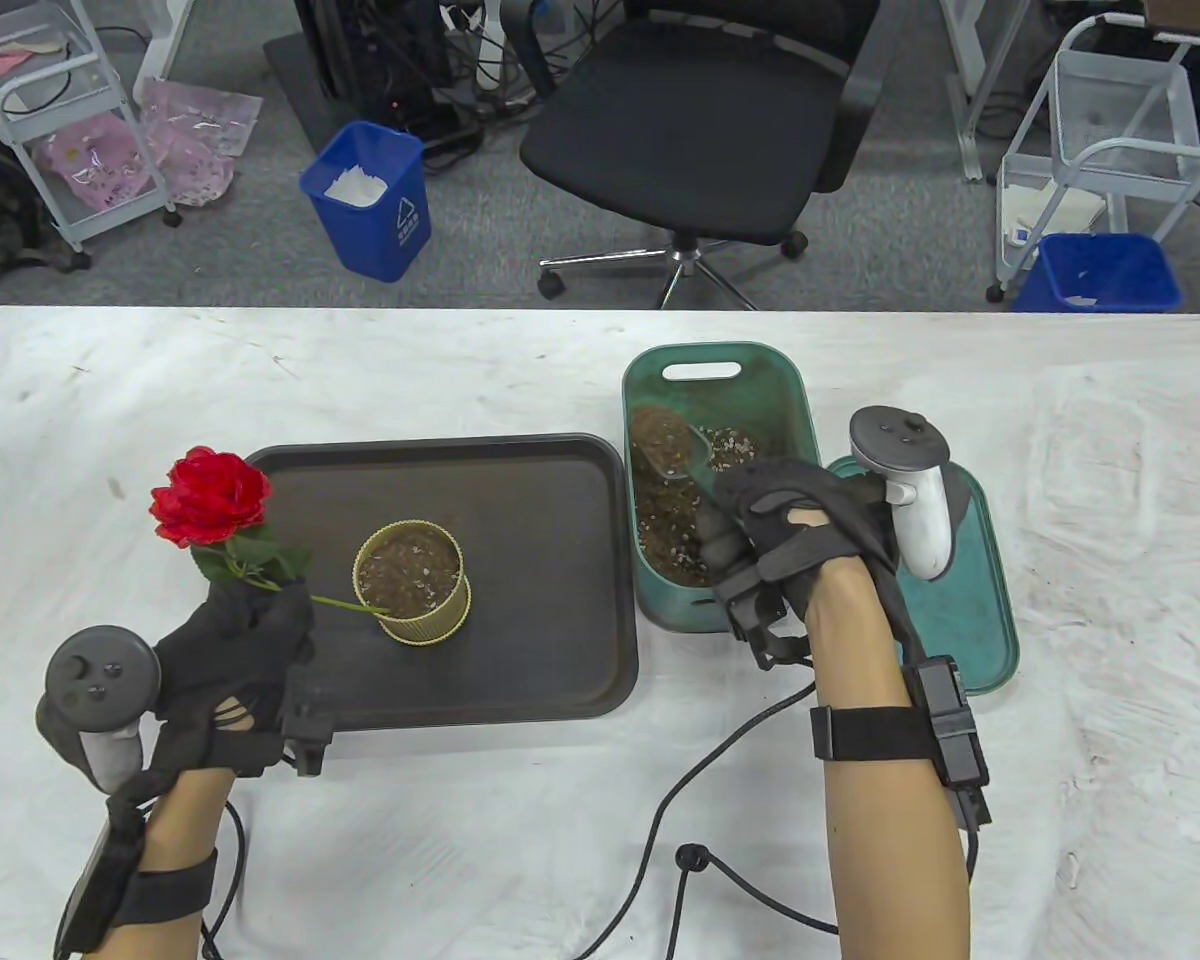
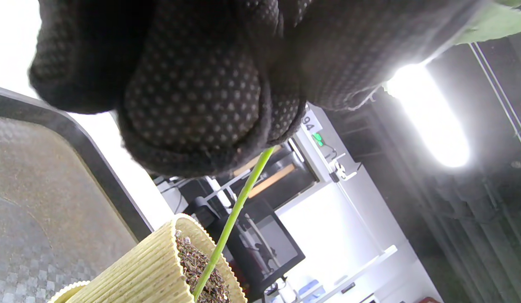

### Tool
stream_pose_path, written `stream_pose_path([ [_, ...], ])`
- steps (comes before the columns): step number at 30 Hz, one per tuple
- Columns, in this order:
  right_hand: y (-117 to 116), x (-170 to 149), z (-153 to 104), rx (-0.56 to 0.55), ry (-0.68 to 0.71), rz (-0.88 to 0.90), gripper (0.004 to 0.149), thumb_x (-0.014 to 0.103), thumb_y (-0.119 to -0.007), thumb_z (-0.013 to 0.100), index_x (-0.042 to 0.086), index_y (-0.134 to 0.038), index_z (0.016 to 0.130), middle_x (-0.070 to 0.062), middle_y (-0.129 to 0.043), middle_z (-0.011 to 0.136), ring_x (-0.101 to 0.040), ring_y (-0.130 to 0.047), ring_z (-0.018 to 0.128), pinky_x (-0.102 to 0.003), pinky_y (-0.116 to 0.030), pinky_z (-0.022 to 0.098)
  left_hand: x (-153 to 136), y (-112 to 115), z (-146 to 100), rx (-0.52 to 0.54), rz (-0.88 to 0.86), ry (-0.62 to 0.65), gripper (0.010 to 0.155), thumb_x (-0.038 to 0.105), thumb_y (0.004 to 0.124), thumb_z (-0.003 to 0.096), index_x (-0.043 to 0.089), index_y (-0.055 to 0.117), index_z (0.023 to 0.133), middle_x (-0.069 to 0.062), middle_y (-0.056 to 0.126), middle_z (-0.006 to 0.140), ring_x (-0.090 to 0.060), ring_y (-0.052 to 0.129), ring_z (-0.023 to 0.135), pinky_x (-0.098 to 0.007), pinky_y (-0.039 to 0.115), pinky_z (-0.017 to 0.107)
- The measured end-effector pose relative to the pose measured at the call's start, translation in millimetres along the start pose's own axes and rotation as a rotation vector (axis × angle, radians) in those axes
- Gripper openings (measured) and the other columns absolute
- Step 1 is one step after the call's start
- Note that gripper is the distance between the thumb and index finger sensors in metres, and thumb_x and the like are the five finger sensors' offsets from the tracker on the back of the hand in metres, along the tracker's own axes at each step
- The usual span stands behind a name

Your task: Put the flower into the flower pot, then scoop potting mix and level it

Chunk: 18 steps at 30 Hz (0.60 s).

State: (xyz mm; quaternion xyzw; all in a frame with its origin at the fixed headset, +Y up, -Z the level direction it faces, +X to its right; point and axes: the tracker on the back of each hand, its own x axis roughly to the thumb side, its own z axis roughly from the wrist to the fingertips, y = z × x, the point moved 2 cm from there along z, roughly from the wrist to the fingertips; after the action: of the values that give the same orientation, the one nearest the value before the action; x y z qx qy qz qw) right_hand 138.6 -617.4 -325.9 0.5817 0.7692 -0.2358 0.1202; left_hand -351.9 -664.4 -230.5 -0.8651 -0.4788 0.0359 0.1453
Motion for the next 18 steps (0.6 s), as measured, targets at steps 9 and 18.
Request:
stream_pose_path([
  [9, -102, 11, -6, 0.258, 0.084, -0.078, 0.054, 0.032, -0.074, 0.043, -0.001, -0.071, 0.086, -0.015, -0.098, 0.06, -0.025, -0.108, 0.024, -0.034, -0.096, 0.009, 0, 0, 0, -0.001, 0.0, 0.004, 0.045, 0.045, 0.089, 0.0387, 0.019, 0.089, 0.076, 0.004, 0.104, 0.058, -0.015, 0.113, 0.023, -0.035, 0.097, 0.027],
  [18, -177, -3, 14, 0.33, 0.031, -0.216, 0.054, 0.032, -0.074, 0.043, -0.001, -0.071, 0.086, -0.016, -0.097, 0.06, -0.025, -0.108, 0.024, -0.035, -0.096, 0.01, 1, 1, 0, -0.005, -0.004, 0.004, 0.045, 0.045, 0.089, 0.0386, 0.019, 0.089, 0.076, 0.003, 0.104, 0.058, -0.015, 0.113, 0.023, -0.035, 0.097, 0.027],
])
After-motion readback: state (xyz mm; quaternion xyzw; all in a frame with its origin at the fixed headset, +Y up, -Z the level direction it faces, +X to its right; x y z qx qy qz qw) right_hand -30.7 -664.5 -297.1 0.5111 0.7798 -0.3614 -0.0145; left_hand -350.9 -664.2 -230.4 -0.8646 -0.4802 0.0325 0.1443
